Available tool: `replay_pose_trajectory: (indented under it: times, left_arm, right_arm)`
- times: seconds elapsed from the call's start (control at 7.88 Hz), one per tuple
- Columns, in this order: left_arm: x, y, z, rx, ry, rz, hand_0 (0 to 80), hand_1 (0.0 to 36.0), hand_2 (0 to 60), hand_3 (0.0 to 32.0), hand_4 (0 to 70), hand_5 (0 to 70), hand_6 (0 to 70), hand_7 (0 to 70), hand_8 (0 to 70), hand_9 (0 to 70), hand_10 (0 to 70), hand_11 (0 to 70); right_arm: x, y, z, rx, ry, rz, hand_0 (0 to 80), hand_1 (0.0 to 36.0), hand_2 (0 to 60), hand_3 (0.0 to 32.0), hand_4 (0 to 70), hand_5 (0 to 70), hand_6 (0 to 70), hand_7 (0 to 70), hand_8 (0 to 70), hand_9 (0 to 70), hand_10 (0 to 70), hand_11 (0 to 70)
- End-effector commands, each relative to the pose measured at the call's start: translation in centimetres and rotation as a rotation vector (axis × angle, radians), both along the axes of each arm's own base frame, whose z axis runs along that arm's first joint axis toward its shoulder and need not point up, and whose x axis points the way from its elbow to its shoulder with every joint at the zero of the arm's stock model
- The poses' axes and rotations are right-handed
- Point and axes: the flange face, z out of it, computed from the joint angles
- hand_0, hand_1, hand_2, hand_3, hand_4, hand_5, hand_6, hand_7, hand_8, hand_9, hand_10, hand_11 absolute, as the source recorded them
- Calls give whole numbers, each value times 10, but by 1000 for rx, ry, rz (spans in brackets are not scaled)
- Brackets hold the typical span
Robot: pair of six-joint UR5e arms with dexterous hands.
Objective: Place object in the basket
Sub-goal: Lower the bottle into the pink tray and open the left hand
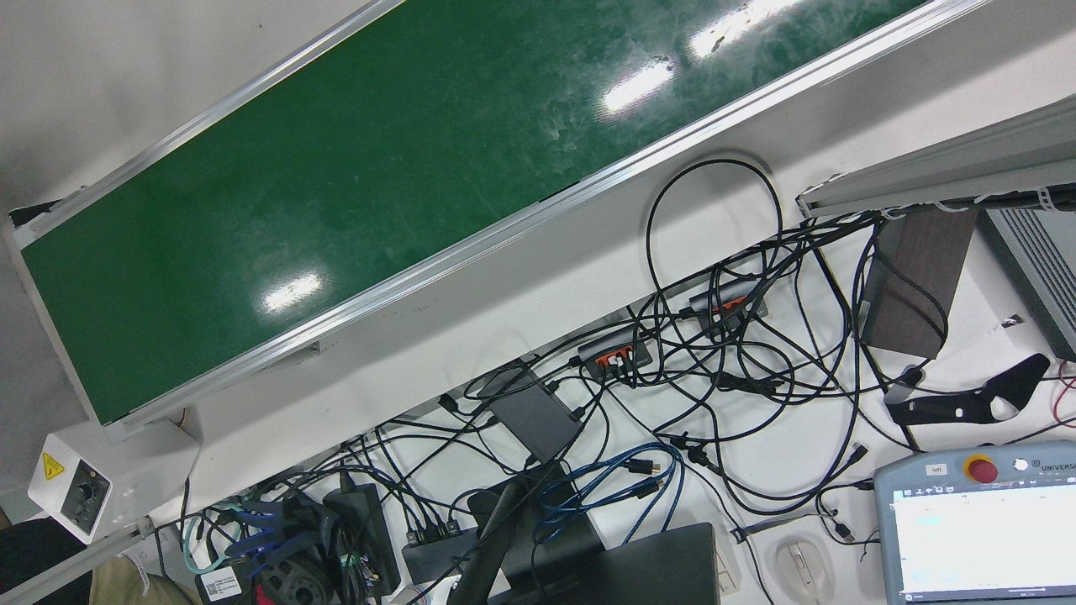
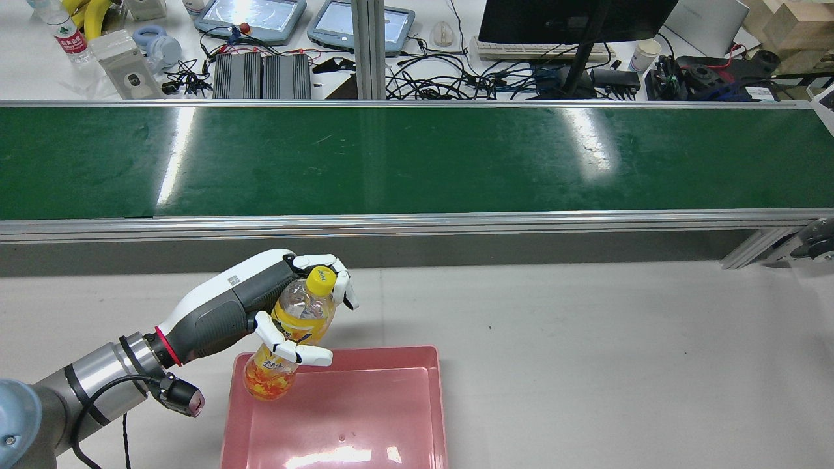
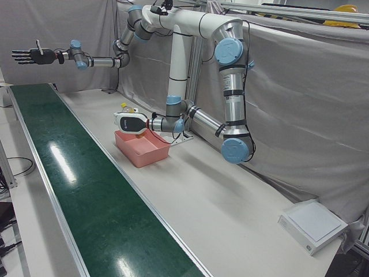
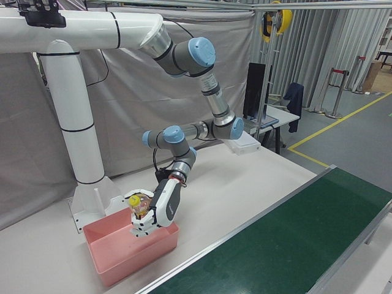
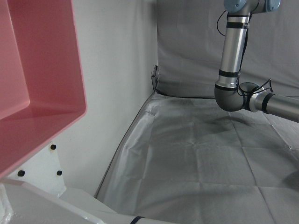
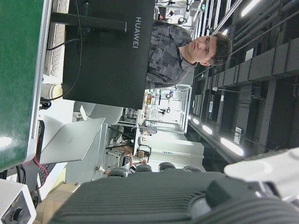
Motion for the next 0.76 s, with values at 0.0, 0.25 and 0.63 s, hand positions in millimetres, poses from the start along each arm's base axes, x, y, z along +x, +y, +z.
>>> replay_pose_trajectory:
  times: [0.0,0.25,0.63]
  left_arm:
    - [6,20,21,8,14,43,447,0,0,0,131,140,0,14,7,34,92,135]
    - [10,24,20,16,33,53,391,0,0,48,46,0,0,0,0,0,0,3]
    - [7,22,14,23,57,55,604,64,0,34,43,0,0,0,0,0,0,8]
  right_arm:
    - [-1,0,0,0,2,-2,0,0,0,0,0,0,0,0,0,0,0,0]
    - [0,0,0,0,2,0,0,0,0,0,0,0,0,0,0,0,0,0]
    - [0,0,0,0,2,0,0,0,0,0,0,0,0,0,0,0,0,0]
